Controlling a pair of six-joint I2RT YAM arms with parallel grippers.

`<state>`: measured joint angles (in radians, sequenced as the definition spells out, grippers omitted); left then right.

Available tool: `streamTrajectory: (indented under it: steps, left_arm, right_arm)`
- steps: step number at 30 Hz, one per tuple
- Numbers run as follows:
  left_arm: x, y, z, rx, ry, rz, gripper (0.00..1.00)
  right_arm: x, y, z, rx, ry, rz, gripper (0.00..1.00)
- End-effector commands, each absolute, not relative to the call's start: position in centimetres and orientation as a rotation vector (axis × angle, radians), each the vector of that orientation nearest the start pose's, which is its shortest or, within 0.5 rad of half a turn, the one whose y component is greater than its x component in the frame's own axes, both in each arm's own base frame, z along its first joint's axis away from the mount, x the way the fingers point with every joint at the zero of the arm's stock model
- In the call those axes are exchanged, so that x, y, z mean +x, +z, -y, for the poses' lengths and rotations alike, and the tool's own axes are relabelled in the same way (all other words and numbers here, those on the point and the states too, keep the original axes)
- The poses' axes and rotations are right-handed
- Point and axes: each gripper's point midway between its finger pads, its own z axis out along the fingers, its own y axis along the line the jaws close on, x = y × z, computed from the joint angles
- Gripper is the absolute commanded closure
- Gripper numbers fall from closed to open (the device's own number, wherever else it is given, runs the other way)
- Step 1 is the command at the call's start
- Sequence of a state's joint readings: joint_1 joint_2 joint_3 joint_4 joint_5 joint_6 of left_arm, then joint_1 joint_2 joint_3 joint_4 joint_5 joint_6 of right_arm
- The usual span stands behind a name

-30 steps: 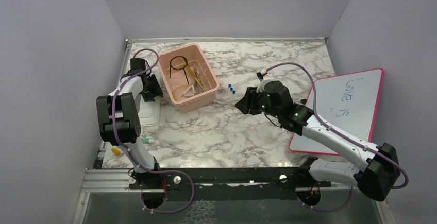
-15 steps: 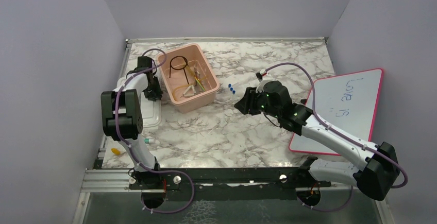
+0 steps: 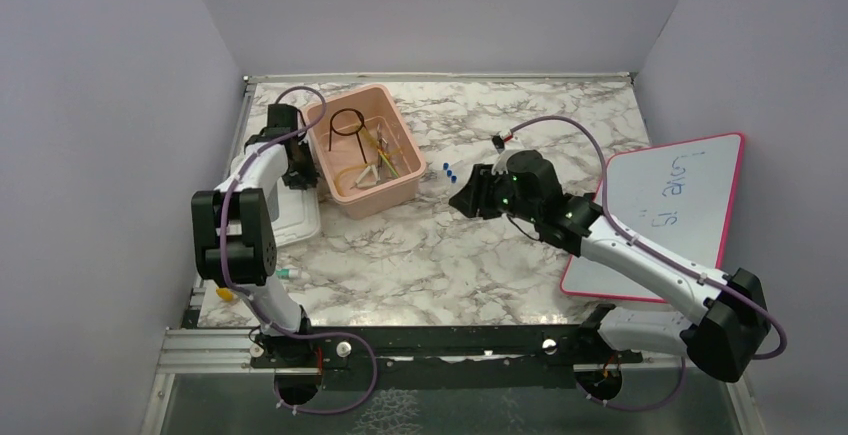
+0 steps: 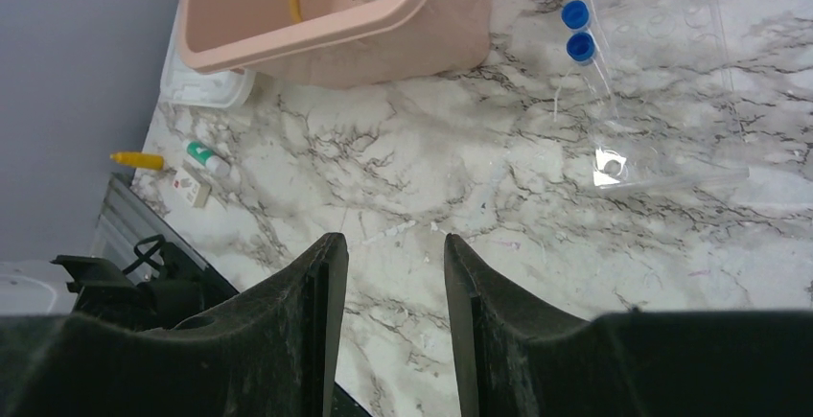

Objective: Organize the chemistry lab equipment

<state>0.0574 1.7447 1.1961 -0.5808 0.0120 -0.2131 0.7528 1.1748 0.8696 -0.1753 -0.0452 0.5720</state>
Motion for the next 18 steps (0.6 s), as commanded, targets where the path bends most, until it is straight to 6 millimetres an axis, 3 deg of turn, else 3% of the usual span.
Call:
streamTrajectory:
  steps: [1,9,18]
  left_arm:
    - [38.3,10.4,-1.4,-0.352,-0.047,-2.526,0.91]
    - [37.9,14.0,-3.6,-0.435,0.011,-2.407,0.91]
    - [37.9,21.2,-3.0,-0.429,-0.055,-2.215,0.91]
  right_arm:
    - [25.0,21.8,-29.1,-0.233,0.929,-2.127,0.54]
    - [24.9,22.3,-29.4,-0.202,0.958,-2.133,0.54]
    - [25.0,22.5,-29.4,-0.188,0.957,-2.133,0.55]
